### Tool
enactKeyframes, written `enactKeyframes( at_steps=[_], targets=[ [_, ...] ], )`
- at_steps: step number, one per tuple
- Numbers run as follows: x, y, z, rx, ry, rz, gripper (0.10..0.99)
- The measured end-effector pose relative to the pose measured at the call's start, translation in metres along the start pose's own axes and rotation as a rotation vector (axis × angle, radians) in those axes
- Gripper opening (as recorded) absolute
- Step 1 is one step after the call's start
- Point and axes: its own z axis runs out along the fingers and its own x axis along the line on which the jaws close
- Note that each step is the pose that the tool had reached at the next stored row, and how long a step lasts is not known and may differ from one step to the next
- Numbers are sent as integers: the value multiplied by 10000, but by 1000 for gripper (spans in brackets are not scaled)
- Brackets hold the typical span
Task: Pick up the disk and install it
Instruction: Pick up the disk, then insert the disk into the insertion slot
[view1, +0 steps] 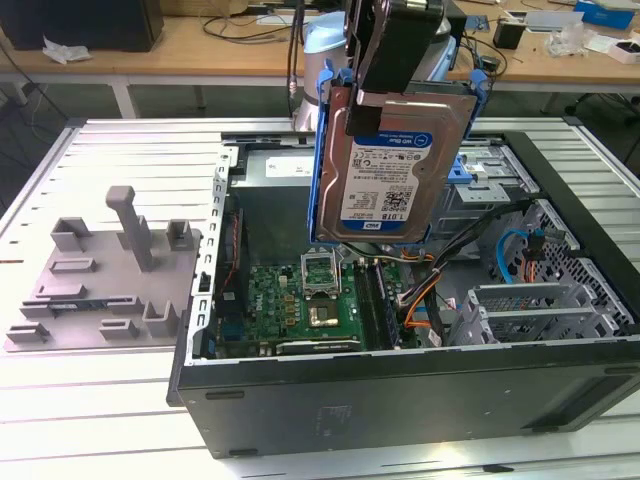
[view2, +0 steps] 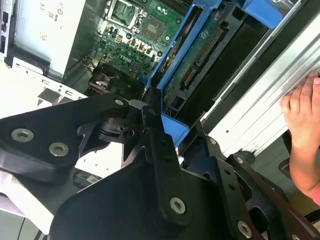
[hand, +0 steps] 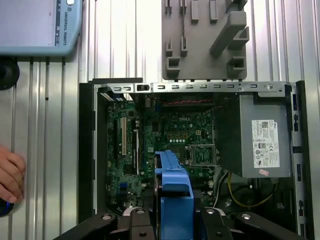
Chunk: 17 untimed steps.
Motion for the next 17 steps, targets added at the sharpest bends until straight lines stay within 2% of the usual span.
enactKeyframes(
  at_steps=[12, 13, 17],
  targets=[
    [0, -12, 0, 1, -1, 0, 369],
    [-1, -12, 0, 2, -15, -1, 369],
    [1, -12, 0, 53, -166, -16, 369]
  ],
)
